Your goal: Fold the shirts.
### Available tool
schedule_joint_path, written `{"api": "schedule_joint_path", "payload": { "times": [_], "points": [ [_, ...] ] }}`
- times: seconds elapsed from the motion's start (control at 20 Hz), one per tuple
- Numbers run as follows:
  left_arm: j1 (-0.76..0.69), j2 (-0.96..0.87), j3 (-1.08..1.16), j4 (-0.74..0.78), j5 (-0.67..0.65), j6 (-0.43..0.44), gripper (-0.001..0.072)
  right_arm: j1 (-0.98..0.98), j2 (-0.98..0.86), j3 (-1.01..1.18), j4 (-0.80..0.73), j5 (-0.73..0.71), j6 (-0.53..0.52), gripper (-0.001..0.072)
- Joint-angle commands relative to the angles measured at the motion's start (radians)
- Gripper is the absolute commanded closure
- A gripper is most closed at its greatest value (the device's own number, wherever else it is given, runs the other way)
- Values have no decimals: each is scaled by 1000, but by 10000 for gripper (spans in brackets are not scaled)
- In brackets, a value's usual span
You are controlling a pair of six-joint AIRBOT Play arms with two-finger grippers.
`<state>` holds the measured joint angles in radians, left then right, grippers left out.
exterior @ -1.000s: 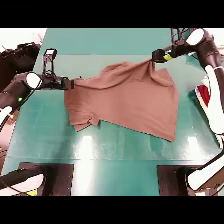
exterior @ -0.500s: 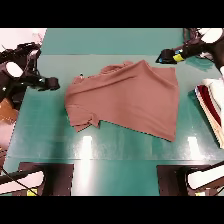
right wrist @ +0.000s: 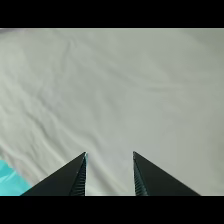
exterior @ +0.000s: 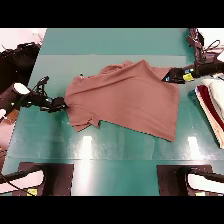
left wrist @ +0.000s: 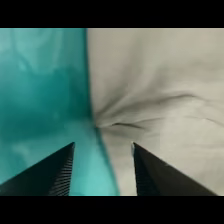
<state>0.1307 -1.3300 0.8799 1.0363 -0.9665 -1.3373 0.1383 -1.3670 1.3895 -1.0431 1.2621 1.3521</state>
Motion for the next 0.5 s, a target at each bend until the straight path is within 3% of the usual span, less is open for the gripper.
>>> {"api": "schedule_joint_path", "payload": {
  "times": [0.0,0.25,0.3,0.35,0.4,0.45],
  "points": [
    [-44,-2,-55,-71,90,22,280,-1,78,-97,2,-32,0,373],
    [-78,3,-33,-70,175,-21,282,-20,159,-201,-10,-3,0,373],
    [-78,4,-14,-67,158,-19,369,-44,183,-242,-8,3,1,373],
    [-78,4,8,-63,138,-15,610,-78,210,-294,-7,11,1,373],
    [-78,4,29,-63,128,-16,671,-120,238,-351,-7,20,2,373],
    [-78,4,52,-63,116,-16,672,-172,266,-416,-7,34,2,373]
  ]
}}
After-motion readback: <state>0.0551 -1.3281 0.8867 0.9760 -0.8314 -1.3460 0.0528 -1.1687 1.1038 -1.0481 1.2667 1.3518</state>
